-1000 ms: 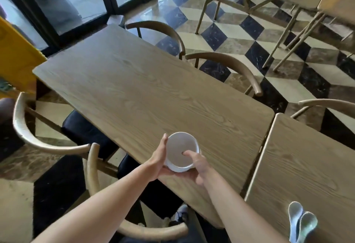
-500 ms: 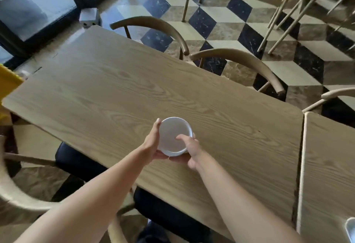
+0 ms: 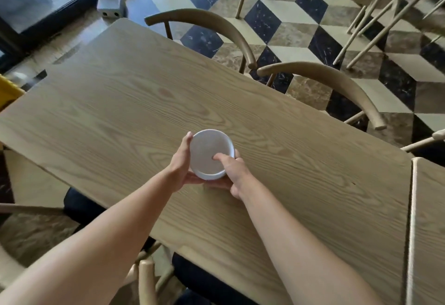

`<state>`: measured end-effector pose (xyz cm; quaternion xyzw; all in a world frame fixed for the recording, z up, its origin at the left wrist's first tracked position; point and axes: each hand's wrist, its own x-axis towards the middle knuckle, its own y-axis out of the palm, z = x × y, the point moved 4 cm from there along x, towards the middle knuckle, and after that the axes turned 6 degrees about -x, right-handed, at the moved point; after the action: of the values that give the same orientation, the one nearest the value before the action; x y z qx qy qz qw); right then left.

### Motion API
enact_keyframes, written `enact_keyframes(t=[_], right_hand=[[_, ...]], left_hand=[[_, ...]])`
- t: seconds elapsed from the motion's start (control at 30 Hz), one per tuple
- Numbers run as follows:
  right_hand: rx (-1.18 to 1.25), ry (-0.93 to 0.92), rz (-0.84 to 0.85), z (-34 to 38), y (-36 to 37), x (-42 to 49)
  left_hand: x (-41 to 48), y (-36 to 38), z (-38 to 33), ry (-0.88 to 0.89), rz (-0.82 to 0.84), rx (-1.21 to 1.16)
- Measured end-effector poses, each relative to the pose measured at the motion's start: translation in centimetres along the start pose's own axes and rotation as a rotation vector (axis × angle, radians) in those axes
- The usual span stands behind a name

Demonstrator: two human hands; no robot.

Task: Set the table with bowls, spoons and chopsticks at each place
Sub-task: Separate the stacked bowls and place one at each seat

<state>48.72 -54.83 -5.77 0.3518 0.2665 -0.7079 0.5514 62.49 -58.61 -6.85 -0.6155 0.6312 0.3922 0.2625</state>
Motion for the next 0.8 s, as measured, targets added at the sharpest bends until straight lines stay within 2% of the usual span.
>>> enact_keyframes(t=[0.17,0.4,0.47,0.63,0.8], right_hand=[[-0.200,-0.044,-0.042,0.5,-1.0,-0.9],[-0.767,-0.397,-0.400,3.9,-3.0,-2.3],[-0.830,-0.464,-0.448,4.5,-2.8,-2.8],[-1.016,-0.445,-0.431,4.5,-2.1,-2.6],[-0.971,-0.469,-0.405,4.7,-1.7,-3.4]], left_hand=[[-0.4,-0.8,-0.9,0.042,-0.006,0.215],[-1.1,-1.9,-1.9,0.328,-0.120,0.413],[-1.3,-2.0,-1.7,0.355,-0.131,0.396],[-2.3,-1.9,-1.1,0.394,-0.143,0.383],[-3.6,-1.0,-1.4,0.574,-0.155,0.466]])
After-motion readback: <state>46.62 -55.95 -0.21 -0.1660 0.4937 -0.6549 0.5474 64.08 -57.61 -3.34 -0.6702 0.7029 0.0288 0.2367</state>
